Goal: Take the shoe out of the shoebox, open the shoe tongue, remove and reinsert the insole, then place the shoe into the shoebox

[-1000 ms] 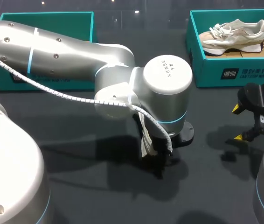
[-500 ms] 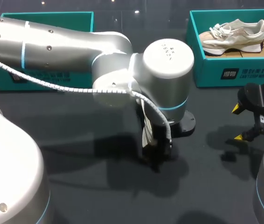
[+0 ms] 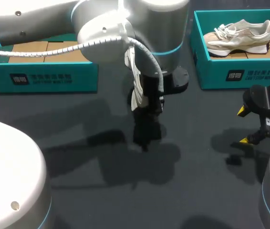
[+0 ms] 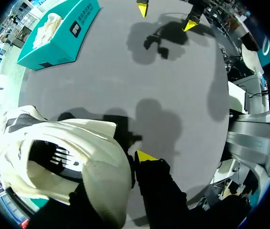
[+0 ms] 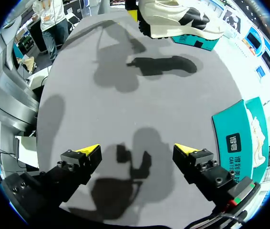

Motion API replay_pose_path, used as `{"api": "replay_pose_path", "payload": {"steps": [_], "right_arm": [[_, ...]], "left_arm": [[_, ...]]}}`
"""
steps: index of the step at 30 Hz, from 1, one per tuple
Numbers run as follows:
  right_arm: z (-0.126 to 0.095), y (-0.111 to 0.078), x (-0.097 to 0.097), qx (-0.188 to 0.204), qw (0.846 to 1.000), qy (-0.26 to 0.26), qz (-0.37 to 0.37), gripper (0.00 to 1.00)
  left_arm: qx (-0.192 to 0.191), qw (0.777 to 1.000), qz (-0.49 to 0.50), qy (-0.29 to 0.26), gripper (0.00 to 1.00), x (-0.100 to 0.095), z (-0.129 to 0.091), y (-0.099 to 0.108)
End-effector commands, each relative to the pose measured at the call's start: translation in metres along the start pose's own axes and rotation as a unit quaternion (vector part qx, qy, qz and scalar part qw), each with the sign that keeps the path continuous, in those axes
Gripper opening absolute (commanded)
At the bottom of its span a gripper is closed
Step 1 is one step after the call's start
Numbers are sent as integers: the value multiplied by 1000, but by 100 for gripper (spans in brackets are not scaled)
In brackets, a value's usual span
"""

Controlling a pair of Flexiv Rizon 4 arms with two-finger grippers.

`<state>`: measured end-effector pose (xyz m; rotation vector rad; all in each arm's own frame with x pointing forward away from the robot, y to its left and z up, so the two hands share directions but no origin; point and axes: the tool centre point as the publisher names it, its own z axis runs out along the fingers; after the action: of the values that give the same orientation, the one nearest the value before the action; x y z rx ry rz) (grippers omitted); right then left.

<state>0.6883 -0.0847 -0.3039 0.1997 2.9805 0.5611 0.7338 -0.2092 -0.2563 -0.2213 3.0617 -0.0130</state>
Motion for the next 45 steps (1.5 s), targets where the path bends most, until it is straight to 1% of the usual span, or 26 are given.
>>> {"api": "replay_pose_path", "payload": {"steps": [1, 2, 20, 21, 23, 24, 26, 28, 29, 31, 33, 34, 36, 38, 45], "right_arm": [[-1, 0, 2, 1, 1000, -1, 0, 100], [-1, 0, 2, 1, 1000, -1, 0, 100], [-1, 0, 2, 1, 1000, -1, 0, 100], [-1, 0, 2, 1, 1000, -1, 0, 100], [-1, 0, 2, 1, 1000, -1, 0, 100], [-1, 0, 2, 1, 1000, -1, 0, 100], [-1, 0, 2, 1, 1000, -1, 0, 100], [-1, 0, 2, 1, 1000, -1, 0, 100], [-1, 0, 2, 1, 1000, -1, 0, 100], [-1, 0, 2, 1, 1000, -1, 0, 100], [-1, 0, 2, 1, 1000, -1, 0, 100], [-1, 0, 2, 1, 1000, -1, 0, 100], [-1, 0, 2, 1, 1000, -1, 0, 100], [-1, 0, 2, 1, 1000, -1, 0, 100], [-1, 0, 2, 1, 1000, -1, 0, 100]], "left_arm": [[-8, 1000, 1, 12, 0, -23, -46, 10], [-26, 1000, -1, 13, 0, -31, -52, 12], [-26, 1000, -1, 13, 0, -31, -52, 12], [-24, 1000, -6, 2, 0, -35, -58, 13], [-7, 1000, -4, -2, 0, -46, -71, 17], [-8, 1000, -7, -13, 0, -52, -75, 19], [-4, 1000, -9, -15, 0, -66, -82, 25], [-7, 1000, -17, -20, 0, -81, -89, 34], [-3, 999, -28, -21, 0, -88, -93, 40], [-3, 999, -35, -35, 0, -100, -99, 53], [-5, 998, -41, -37, 0, -112, -102, 68], [-10, 997, -55, -45, 0, -121, -104, 75], [-13, 998, -57, -36, 0, -139, -110, 91], [-22, 997, -70, -39, 0, -160, -116, 108], [-22, 997, -70, -39, 0, -160, -116, 108]]}}
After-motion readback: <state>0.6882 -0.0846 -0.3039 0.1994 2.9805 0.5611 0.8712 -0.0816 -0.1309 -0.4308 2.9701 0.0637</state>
